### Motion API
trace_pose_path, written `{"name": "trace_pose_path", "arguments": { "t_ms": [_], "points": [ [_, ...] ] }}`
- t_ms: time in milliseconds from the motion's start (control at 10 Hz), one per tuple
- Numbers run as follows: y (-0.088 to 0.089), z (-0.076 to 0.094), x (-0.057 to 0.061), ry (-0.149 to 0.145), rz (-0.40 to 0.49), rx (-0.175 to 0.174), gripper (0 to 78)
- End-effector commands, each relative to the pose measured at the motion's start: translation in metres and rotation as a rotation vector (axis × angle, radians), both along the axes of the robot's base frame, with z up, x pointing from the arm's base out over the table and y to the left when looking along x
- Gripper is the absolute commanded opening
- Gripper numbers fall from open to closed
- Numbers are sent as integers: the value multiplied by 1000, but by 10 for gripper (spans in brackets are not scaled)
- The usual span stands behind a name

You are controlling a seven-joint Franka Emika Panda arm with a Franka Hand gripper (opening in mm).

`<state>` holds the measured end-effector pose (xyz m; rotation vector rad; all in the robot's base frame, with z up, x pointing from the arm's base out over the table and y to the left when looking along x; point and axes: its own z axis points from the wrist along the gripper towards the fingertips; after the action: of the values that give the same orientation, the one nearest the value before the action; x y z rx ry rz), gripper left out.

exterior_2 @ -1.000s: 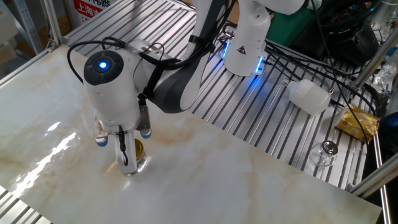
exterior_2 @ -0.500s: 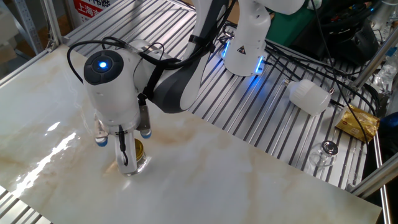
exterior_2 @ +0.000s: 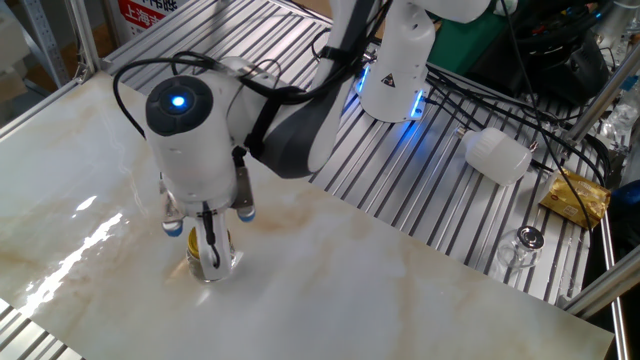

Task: Screw the lid onto the jar

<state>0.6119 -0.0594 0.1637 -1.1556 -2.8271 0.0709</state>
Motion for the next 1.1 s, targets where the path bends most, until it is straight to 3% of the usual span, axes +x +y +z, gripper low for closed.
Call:
{"name": "trace_pose_path", "arguments": {
  "t_ms": [100, 300, 400, 600, 1100],
  "points": [
    [-7, 17, -1, -15, 138, 24, 774],
    [-10, 23, -4, -13, 186, 32, 774],
    [-13, 35, -9, -8, 248, 30, 774],
    [-15, 49, -17, -5, 290, 39, 774],
    [-6, 72, -37, 15, 396, 37, 774]
  ]
}}
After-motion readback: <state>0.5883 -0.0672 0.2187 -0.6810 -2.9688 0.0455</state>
